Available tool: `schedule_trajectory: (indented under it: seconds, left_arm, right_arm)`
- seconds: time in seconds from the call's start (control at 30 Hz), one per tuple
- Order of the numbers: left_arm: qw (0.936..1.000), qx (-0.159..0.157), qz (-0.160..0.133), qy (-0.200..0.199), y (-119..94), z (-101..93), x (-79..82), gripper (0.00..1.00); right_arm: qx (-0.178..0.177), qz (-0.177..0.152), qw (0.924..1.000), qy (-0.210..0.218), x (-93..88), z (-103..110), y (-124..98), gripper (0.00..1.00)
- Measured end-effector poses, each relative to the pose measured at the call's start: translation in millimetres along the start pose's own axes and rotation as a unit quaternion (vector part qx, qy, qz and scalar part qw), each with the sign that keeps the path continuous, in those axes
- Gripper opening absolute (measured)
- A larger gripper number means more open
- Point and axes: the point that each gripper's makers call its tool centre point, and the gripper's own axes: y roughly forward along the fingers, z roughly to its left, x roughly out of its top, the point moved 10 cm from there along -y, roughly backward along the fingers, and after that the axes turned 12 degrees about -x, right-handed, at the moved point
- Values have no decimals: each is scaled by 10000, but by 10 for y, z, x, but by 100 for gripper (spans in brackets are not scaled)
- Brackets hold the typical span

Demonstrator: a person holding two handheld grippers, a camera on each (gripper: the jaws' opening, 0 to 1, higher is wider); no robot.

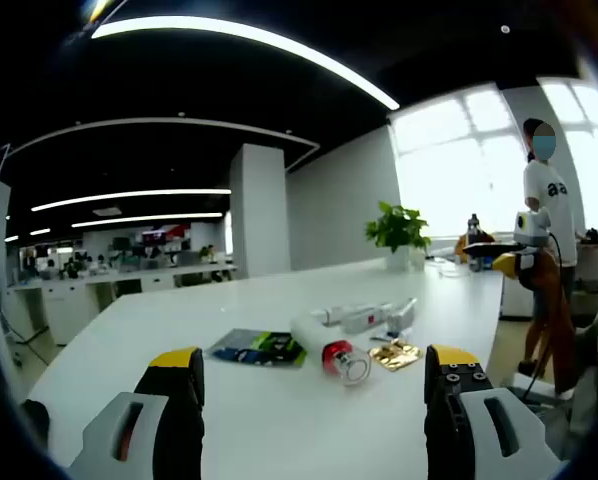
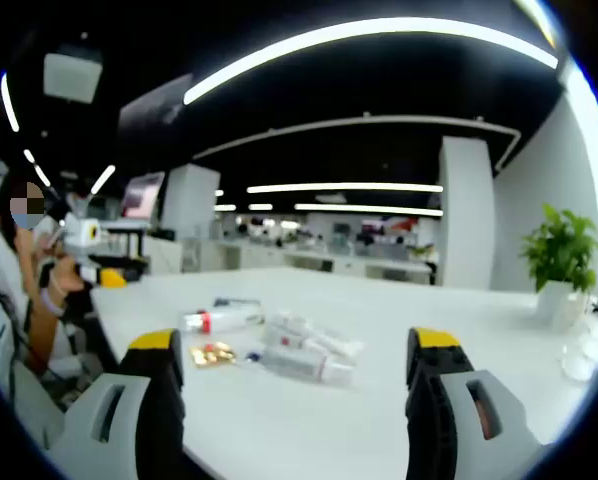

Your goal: Arrange the skincare products in the storage area until every visible bottle or jar stands upright without overlapping.

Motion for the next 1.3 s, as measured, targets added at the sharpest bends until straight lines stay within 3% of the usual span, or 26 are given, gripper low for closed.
schedule_trajectory:
  seconds: [0.83, 1.0, 1.17, 1.3]
  left_arm:
    - [10000, -79, -12, -41, -10, -26, 2, 93]
    - [9998, -130, -112, -43, -55, -53, 56, 93]
    - [9997, -127, -209, -39, -31, -63, 103, 93]
    - [9997, -210, -99, -50, 24, -63, 117, 93]
  right_arm:
    - [-23, -20, 9999, 125, 4, -24, 20, 91]
    - [-30, -75, 9999, 146, -22, -45, -21, 93]
    - [67, 120, 9998, 112, -59, -96, -45, 95]
    - [150, 62, 9998, 90, -37, -122, -114, 96]
